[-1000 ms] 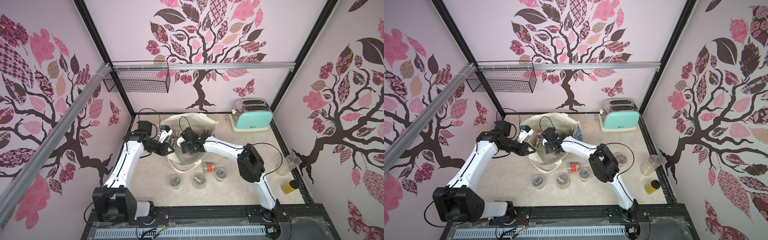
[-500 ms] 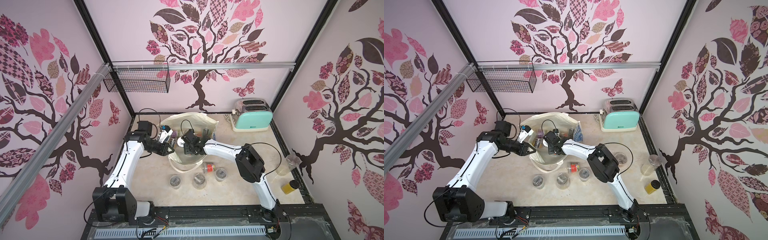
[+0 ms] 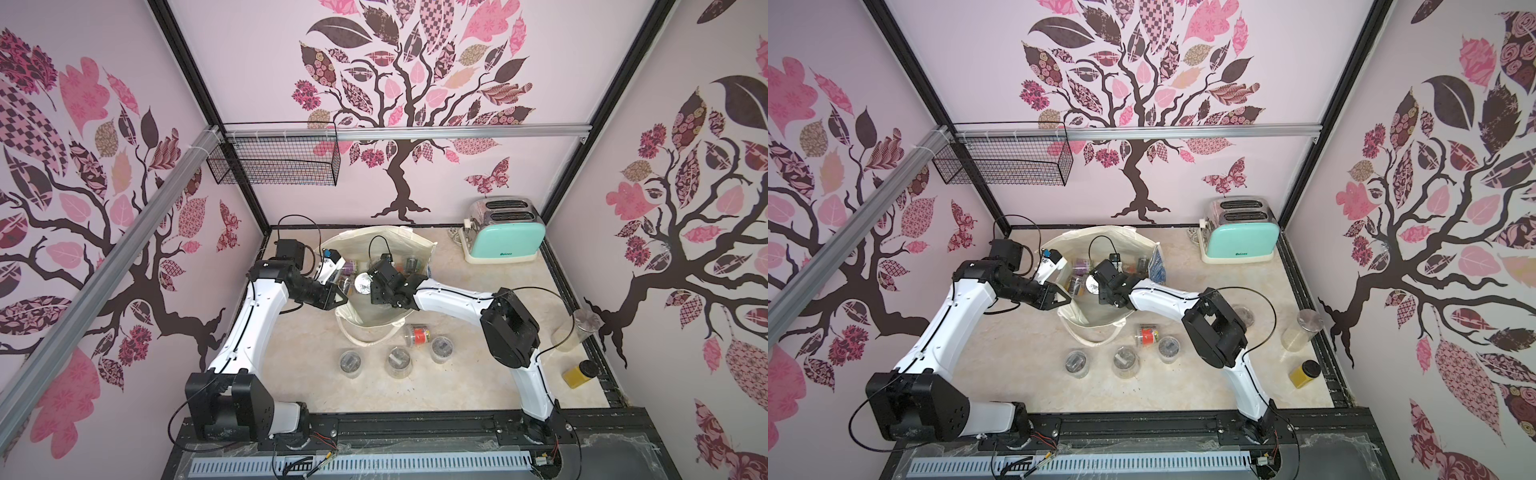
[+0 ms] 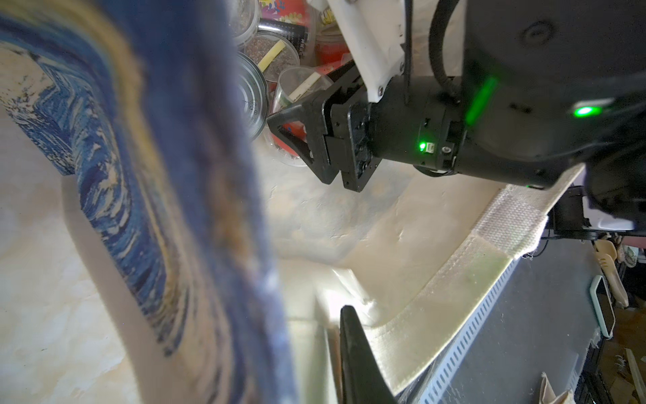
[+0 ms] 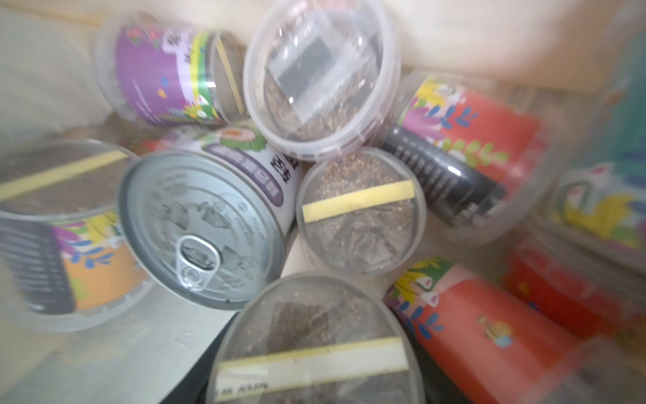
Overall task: Take out the seed jars from the canvas bag
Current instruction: Pick up the seed jar from the canvas bag.
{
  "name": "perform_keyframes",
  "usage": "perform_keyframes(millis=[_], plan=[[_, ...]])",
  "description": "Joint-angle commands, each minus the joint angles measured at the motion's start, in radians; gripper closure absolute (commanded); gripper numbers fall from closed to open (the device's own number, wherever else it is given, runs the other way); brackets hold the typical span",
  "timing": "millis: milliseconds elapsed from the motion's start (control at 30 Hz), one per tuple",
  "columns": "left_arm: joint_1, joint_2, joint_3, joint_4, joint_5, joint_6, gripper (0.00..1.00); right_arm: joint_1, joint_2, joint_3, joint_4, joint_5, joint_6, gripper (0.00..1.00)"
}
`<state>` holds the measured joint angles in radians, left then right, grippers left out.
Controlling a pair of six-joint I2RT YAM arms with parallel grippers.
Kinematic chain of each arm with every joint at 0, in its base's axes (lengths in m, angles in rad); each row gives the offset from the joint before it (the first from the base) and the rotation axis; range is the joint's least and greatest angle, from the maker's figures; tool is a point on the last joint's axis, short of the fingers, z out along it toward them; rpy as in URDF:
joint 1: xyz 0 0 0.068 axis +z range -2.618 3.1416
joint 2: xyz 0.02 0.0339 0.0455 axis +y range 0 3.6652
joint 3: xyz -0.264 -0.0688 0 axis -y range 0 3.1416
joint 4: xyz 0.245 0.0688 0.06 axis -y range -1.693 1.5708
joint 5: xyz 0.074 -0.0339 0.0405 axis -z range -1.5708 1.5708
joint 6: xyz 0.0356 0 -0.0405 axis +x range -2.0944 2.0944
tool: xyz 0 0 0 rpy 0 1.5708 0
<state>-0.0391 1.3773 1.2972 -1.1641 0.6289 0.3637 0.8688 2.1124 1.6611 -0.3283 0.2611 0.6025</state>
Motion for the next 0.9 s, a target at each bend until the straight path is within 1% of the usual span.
perform_keyframes(millis=[0,100,400,500,667,867], plan=[[-0.002,0.016,0.031,-0.028,-0.018,0.004,0.84,-0.003,-0.099,0.003,0.019,0.015,-0.006,0.41],[-0.002,0.029,0.04,-0.031,-0.042,0.012,0.84,-0.005,-0.126,0.01,0.02,0.011,-0.021,0.42],[-0.002,0.086,0.159,-0.056,-0.098,0.019,0.83,-0.015,-0.229,0.09,-0.037,-0.026,-0.079,0.41],[-0.002,0.128,0.205,-0.045,-0.145,-0.005,0.84,-0.028,-0.262,0.124,-0.067,-0.053,-0.084,0.4],[-0.002,0.264,0.381,-0.124,-0.185,-0.056,0.84,-0.066,-0.328,0.158,-0.104,-0.096,-0.083,0.4],[-0.002,0.419,0.612,-0.228,-0.187,-0.099,0.79,-0.133,-0.437,0.159,-0.158,-0.143,-0.081,0.39]])
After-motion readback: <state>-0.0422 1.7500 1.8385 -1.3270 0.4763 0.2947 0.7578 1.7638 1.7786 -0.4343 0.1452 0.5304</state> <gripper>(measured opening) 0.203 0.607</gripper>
